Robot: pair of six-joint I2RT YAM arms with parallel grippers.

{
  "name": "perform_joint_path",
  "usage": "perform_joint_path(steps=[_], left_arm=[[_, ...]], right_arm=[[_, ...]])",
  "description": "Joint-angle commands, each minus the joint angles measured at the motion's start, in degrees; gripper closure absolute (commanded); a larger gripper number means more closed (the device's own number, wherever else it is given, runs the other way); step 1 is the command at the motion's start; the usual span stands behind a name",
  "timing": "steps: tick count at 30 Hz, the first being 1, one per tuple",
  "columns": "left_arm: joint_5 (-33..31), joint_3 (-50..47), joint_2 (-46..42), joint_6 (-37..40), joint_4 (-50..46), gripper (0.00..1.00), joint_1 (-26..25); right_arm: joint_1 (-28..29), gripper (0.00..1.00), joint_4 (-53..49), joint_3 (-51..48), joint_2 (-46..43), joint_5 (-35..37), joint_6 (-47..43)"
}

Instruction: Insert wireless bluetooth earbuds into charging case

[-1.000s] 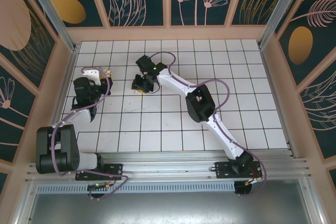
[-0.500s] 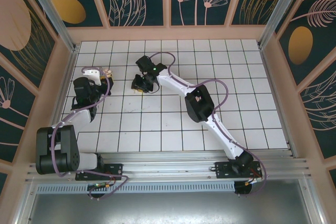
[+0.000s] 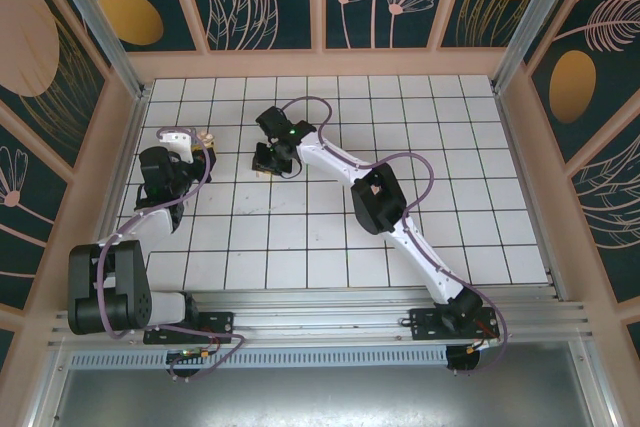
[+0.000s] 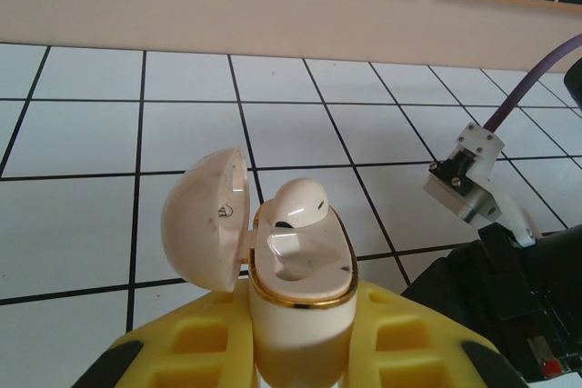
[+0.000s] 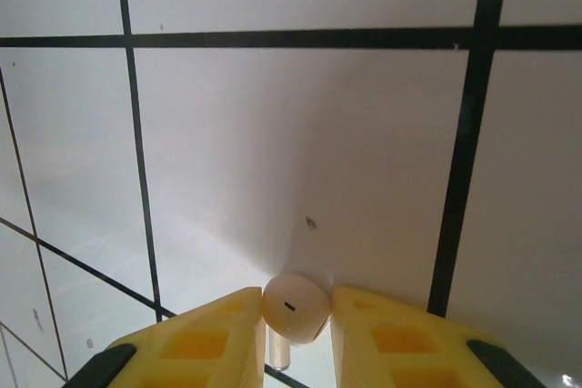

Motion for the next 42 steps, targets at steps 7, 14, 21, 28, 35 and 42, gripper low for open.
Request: perform_joint_path(steps=[7, 14, 21, 28, 35, 42], left_arm=[[1.0, 1.72, -1.41, 2.51, -0.54, 0.9, 0.3], [0.8, 1.67, -1.36, 2.97, -0.69, 0.9, 0.3], [1.39, 1.65, -0.98, 2.99, -0.28, 0.9, 0.3], [2.36, 1.54, -1.3, 2.86, 0.25, 0.89, 0.3], [4.33, 1.21, -1.3, 2.26, 1.22, 0.89, 0.2], [4.29, 1.18, -1.98, 2.5, 1.06, 0.89, 0.22]], right_arm=[[-0.77, 0.76, -3.33, -2.52, -4.05, 7.26, -3.54], [-0.74, 0.78, -3.69, -12.9, -12.66, 8.9, -5.64], [-0.7, 0.78, 1.17, -32.33, -24.69, 8.43, -4.75], [0.14, 0.78, 4.1, -49.28, -34.8, 8.03, -3.81], [-0.03, 0.77, 6.75, -62.36, -42.65, 8.21, -2.9], [-0.12, 0.77, 7.57, -66.97, -43.88, 7.16, -2.51]])
